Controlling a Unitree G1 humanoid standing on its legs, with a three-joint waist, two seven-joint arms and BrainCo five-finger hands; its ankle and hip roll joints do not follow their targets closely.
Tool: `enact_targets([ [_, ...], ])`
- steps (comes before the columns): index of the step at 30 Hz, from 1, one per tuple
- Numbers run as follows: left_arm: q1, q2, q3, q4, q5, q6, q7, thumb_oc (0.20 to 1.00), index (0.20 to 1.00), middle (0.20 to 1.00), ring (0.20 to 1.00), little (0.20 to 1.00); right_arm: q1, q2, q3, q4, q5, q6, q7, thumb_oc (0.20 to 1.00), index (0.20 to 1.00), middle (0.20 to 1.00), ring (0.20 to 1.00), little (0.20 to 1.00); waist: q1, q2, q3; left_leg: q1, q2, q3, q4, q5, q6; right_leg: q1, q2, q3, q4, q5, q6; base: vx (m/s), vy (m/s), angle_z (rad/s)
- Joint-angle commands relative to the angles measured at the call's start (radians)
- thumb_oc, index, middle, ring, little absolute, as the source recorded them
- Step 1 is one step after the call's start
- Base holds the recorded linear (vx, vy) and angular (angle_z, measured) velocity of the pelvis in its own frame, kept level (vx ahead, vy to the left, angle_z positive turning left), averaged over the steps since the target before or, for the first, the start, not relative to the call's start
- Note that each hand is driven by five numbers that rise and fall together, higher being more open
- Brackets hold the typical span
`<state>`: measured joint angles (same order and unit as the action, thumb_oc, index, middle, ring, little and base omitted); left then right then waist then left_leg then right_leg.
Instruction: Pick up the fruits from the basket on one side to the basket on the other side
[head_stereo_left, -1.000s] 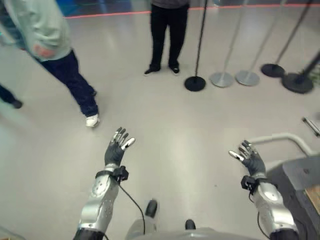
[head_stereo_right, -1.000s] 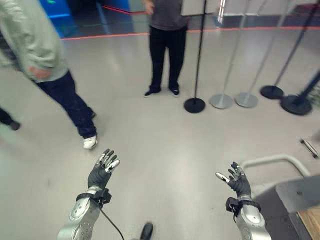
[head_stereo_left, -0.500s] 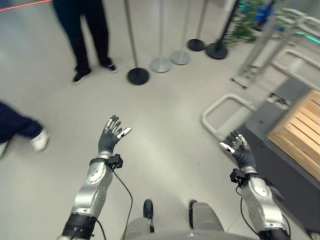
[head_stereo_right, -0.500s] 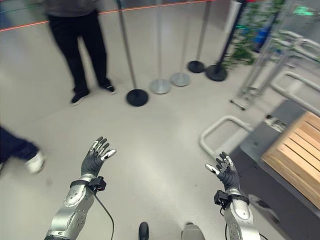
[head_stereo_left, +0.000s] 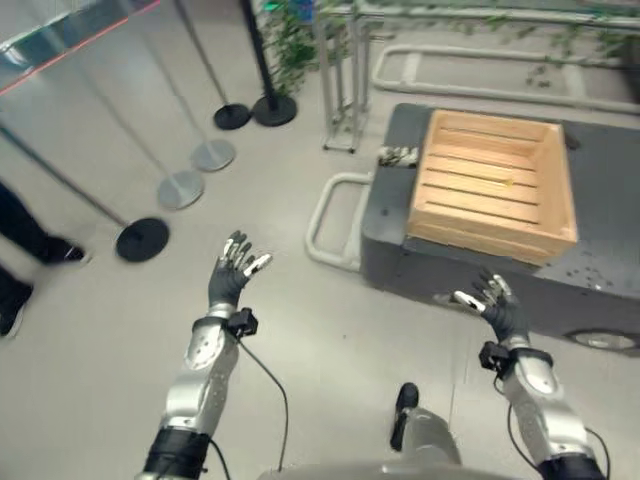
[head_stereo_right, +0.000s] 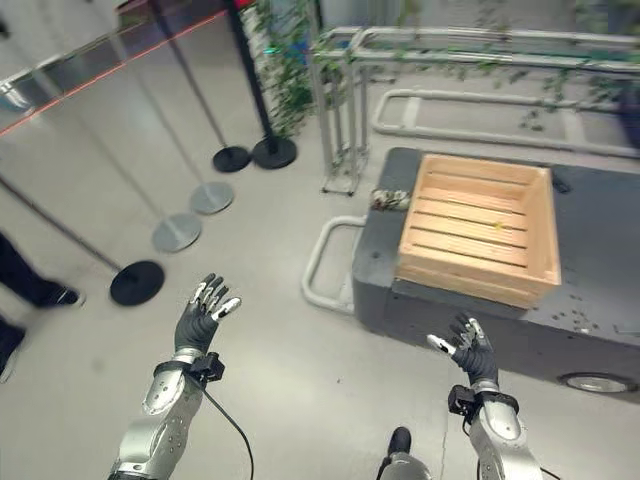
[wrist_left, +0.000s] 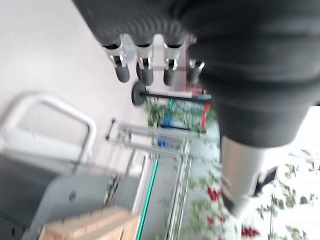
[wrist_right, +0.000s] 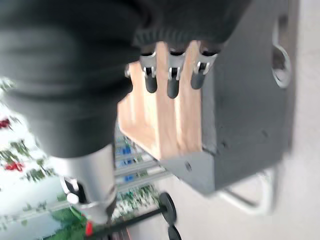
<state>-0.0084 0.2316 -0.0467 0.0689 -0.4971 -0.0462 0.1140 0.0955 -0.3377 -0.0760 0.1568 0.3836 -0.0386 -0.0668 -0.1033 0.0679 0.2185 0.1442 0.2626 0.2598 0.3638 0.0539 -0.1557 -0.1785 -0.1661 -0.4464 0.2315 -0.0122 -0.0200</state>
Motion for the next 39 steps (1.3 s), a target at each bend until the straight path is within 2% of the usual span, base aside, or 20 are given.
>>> enact_targets([
  [1,0.025,0.020,0.045,-0.080,-0.039,-0.046,-0.006,1.000,1.000,1.000,1.000,1.000,-0.010,-0.021,0.010,-0.071,-0.002,-0.044,0.020,1.000,1.000,1.000,1.000,1.000,-0.007,-0.053,0.008,-0.147,-0.053,-0.106,0.423,-0.007,0.005,0.178,0.033,0.089,-0.236,-0.065,0.047,0.30,-0.356,-1.13],
  [2,0.042,0.003,0.035,-0.082,-0.044,-0.041,0.005,1.000,1.000,1.000,1.000,1.000,-0.010,-0.035,0.022,-0.061,0.000,-0.046,0.008,1.000,1.000,1.000,1.000,1.000,0.045,-0.059,0.056,-0.277,-0.146,-0.231,0.483,-0.035,0.027,0.234,0.058,0.156,-0.263,-0.075,0.042,0.11,-0.061,-0.91],
  [3,0.041,0.003,0.035,-0.082,-0.044,-0.041,0.006,1.000,1.000,1.000,1.000,1.000,-0.011,-0.035,0.022,-0.060,0.000,-0.046,0.008,1.000,1.000,1.000,1.000,1.000,0.043,-0.062,0.054,-0.281,-0.150,-0.231,0.481,-0.031,0.029,0.231,0.054,0.155,-0.263,-0.073,0.043,0.28,-0.140,-0.99],
  [4,0.063,-0.015,0.032,-0.063,-0.033,-0.032,0.005,1.000,1.000,1.000,1.000,1.000,-0.021,-0.043,0.029,-0.038,-0.015,-0.036,0.000,1.000,1.000,1.000,1.000,1.000,0.079,-0.061,0.065,-0.348,-0.264,-0.277,0.439,-0.089,0.042,0.274,0.081,0.220,-0.274,-0.081,0.048,0.25,-0.115,-1.01],
  [5,0.079,-0.020,0.040,-0.066,-0.038,-0.038,0.000,1.000,1.000,1.000,1.000,1.000,-0.022,-0.034,0.028,-0.036,-0.008,-0.029,0.005,1.000,1.000,1.000,1.000,1.000,0.085,-0.055,0.060,-0.337,-0.272,-0.282,0.369,-0.112,0.059,0.281,0.085,0.252,-0.270,-0.079,0.055,0.25,-0.117,-0.99],
  [8,0.089,-0.020,0.052,-0.063,-0.039,-0.046,0.003,1.000,1.000,1.000,1.000,1.000,-0.022,-0.031,0.026,-0.027,-0.001,-0.038,0.010,1.000,1.000,1.000,1.000,1.000,0.104,-0.050,0.053,-0.373,-0.266,-0.300,0.236,-0.101,0.074,0.290,0.092,0.297,-0.272,-0.097,0.061,0.28,-0.016,-1.12],
  [9,0.091,-0.015,0.042,-0.047,-0.033,-0.043,0.001,1.000,1.000,1.000,1.000,1.000,-0.027,-0.031,0.029,0.000,0.008,-0.046,0.004,1.000,1.000,1.000,1.000,1.000,0.130,-0.020,0.052,-0.378,-0.256,-0.360,-0.038,-0.078,0.081,0.318,0.134,0.336,-0.273,-0.122,0.061,0.28,0.016,-0.74],
  [10,0.091,-0.016,0.041,-0.046,-0.033,-0.044,0.000,1.000,1.000,1.000,1.000,1.000,-0.027,-0.032,0.029,0.002,0.009,-0.047,0.004,1.000,1.000,1.000,1.000,1.000,0.132,-0.023,0.055,-0.363,-0.257,-0.358,-0.056,-0.072,0.079,0.325,0.131,0.338,-0.275,-0.123,0.060,0.39,0.040,-0.76],
  [12,0.084,-0.012,0.023,-0.023,-0.017,-0.044,-0.004,1.000,1.000,1.000,1.000,1.000,-0.035,-0.046,0.036,0.023,-0.008,-0.052,-0.006,1.000,1.000,1.000,1.000,1.000,0.144,0.000,0.061,-0.361,-0.206,-0.410,-0.289,0.039,0.044,0.359,0.162,0.359,-0.288,-0.149,0.059,0.28,0.025,-0.79],
  [16,0.068,-0.021,0.006,0.083,-0.007,-0.038,0.003,1.000,1.000,1.000,1.000,1.000,-0.036,-0.048,0.046,0.103,-0.029,-0.042,-0.017,1.000,1.000,1.000,1.000,1.000,0.139,-0.004,0.059,-0.376,-0.203,-0.291,-0.355,0.083,0.026,0.421,0.162,0.372,-0.301,-0.188,0.061,0.29,0.055,-0.45],
  [18,0.050,-0.016,-0.012,0.163,0.031,-0.036,0.005,1.000,1.000,1.000,1.000,1.000,-0.046,-0.041,0.080,0.205,-0.026,-0.025,-0.007,1.000,1.000,1.000,1.000,1.000,0.137,-0.008,0.047,-0.364,-0.200,-0.248,-0.283,0.073,0.049,0.446,0.158,0.382,-0.283,-0.213,0.060,0.27,0.112,0.02],
  [19,0.043,-0.025,-0.017,0.237,0.033,-0.023,0.030,1.000,1.000,1.000,1.000,1.000,-0.051,-0.037,0.094,0.257,-0.037,-0.024,-0.018,1.000,1.000,1.000,1.000,1.000,0.152,-0.004,0.044,-0.401,-0.184,-0.268,-0.396,0.104,0.038,0.452,0.156,0.396,-0.266,-0.226,0.060,0.30,0.121,-0.08],
  [20,0.039,-0.037,-0.040,0.299,0.023,-0.022,0.012,1.000,1.000,1.000,1.000,1.000,-0.059,-0.040,0.109,0.341,-0.045,-0.019,-0.017,1.000,1.000,1.000,1.000,1.000,0.142,-0.011,0.035,-0.369,-0.191,-0.248,-0.340,0.112,0.050,0.459,0.147,0.379,-0.199,-0.274,0.055,0.35,0.119,-0.15],
  [23,-0.046,-0.032,-0.096,0.597,0.119,-0.007,-0.004,1.000,1.000,1.000,1.000,1.000,-0.142,0.027,0.167,0.673,-0.060,-0.009,-0.012,1.000,1.000,1.000,1.000,1.000,0.140,-0.045,-0.001,-0.278,-0.206,-0.211,-0.398,0.092,0.097,0.384,0.134,0.336,0.057,-0.260,0.131,0.31,0.077,0.01],
  [25,-0.108,-0.050,-0.111,0.833,0.105,0.015,-0.022,1.000,1.000,1.000,1.000,1.000,-0.198,0.035,0.191,0.851,-0.108,0.011,-0.005,1.000,1.000,1.000,1.000,1.000,0.124,-0.055,-0.006,-0.234,-0.222,-0.209,-0.401,0.058,0.122,0.304,0.102,0.334,0.202,-0.190,0.185,0.26,0.117,0.04],
  [28,-0.150,-0.047,-0.111,1.060,0.205,0.047,-0.047,1.000,1.000,1.000,1.000,1.000,-0.228,0.074,0.178,1.054,-0.136,0.042,0.014,1.000,1.000,1.000,1.000,1.000,0.105,-0.052,0.006,-0.164,-0.233,-0.200,-0.413,0.014,0.153,0.196,0.097,0.335,0.479,-0.079,0.226,0.24,0.149,0.19],
  [29,-0.165,-0.046,-0.117,1.122,0.251,0.053,-0.038,1.000,1.000,1.000,1.000,1.000,-0.239,0.072,0.180,1.095,-0.156,0.053,0.006,1.000,1.000,1.000,1.000,1.000,0.091,-0.042,0.013,-0.140,-0.228,-0.210,-0.427,0.011,0.153,0.137,0.109,0.357,0.517,-0.084,0.227,0.27,0.073,0.17],
  [33,-0.152,-0.053,-0.073,1.302,0.325,0.107,-0.040,1.000,1.000,1.000,1.000,1.000,-0.221,0.071,0.139,1.265,-0.187,0.124,0.009,1.000,1.000,1.000,1.000,1.000,0.059,-0.025,0.015,-0.088,-0.219,-0.240,-0.430,-0.026,0.141,0.069,0.055,0.362,0.342,-0.174,0.157,0.26,-0.047,0.10],
  [35,-0.169,-0.040,-0.067,1.308,0.398,0.104,-0.034,1.000,1.000,1.000,1.000,1.000,-0.197,0.077,0.131,1.273,-0.181,0.121,-0.006,1.000,1.000,1.000,1.000,1.000,0.051,-0.051,-0.004,-0.091,-0.239,-0.247,-0.427,-0.048,0.128,0.111,0.031,0.361,0.003,-0.154,0.145,0.24,-0.194,0.33],
  [39,-0.096,-0.070,-0.039,1.305,0.341,0.097,-0.080,1.000,1.000,1.000,1.000,1.000,-0.147,0.089,0.108,1.276,-0.152,0.135,0.053,1.000,1.000,1.000,1.000,1.000,0.065,-0.043,-0.062,-0.080,-0.236,-0.236,-0.376,-0.076,0.115,0.255,0.045,0.323,-0.146,-0.128,0.137,0.17,-0.167,0.30],
])
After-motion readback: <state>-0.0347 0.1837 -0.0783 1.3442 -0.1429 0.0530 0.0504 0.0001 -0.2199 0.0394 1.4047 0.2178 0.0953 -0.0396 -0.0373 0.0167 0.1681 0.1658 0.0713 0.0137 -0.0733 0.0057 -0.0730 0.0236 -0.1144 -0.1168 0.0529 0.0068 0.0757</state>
